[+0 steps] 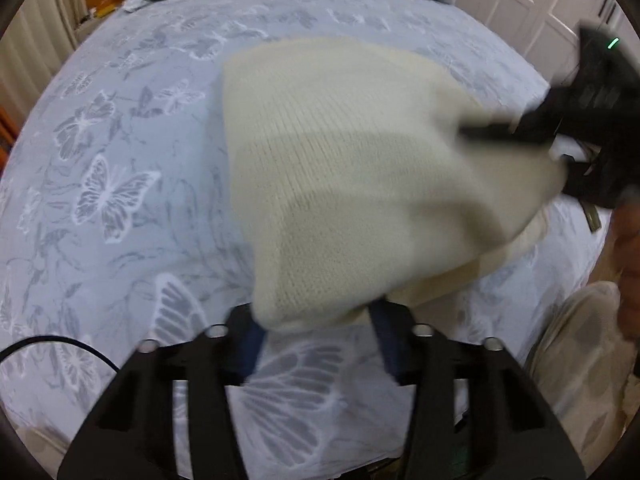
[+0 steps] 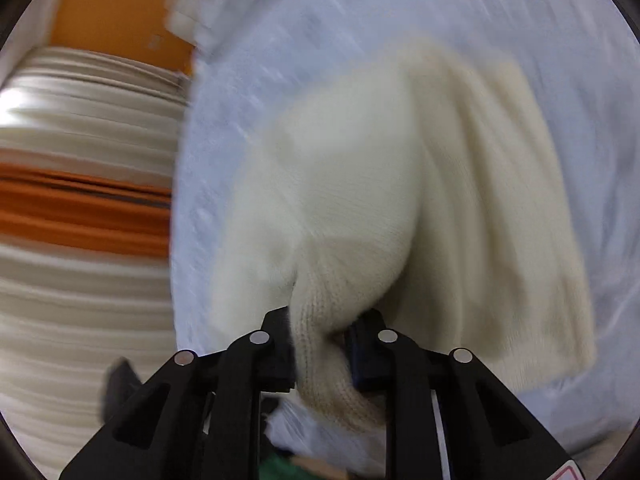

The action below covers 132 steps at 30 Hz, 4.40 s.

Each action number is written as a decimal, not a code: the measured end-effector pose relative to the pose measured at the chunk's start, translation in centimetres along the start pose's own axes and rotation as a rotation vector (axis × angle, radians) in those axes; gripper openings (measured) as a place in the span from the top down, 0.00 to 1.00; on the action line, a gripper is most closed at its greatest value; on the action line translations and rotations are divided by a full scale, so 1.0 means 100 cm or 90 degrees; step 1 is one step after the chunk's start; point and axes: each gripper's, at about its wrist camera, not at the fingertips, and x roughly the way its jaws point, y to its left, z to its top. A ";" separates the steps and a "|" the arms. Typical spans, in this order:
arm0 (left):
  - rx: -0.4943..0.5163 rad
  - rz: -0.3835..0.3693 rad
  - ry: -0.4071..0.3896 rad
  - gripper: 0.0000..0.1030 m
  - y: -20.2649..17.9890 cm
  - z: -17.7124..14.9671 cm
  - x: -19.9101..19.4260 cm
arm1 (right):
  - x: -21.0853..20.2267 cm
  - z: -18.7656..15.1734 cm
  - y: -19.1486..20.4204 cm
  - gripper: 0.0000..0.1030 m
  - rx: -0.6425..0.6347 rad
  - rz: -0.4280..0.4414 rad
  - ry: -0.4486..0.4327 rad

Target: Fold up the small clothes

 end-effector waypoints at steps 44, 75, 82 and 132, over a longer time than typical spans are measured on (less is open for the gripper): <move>-0.078 0.023 -0.062 0.30 0.011 0.004 -0.083 | -0.005 -0.013 -0.060 1.00 -0.072 -0.336 0.052; -0.028 0.031 -0.015 0.26 -0.052 0.048 -0.018 | -0.020 -0.002 -0.058 0.80 -0.050 -0.267 -0.023; -0.030 0.045 -0.027 0.26 -0.045 0.050 -0.016 | -0.051 -0.004 -0.054 0.83 -0.044 -0.250 -0.095; -0.201 -0.095 0.096 0.22 -0.022 0.082 0.072 | 0.009 0.013 -0.088 0.60 0.052 -0.102 -0.049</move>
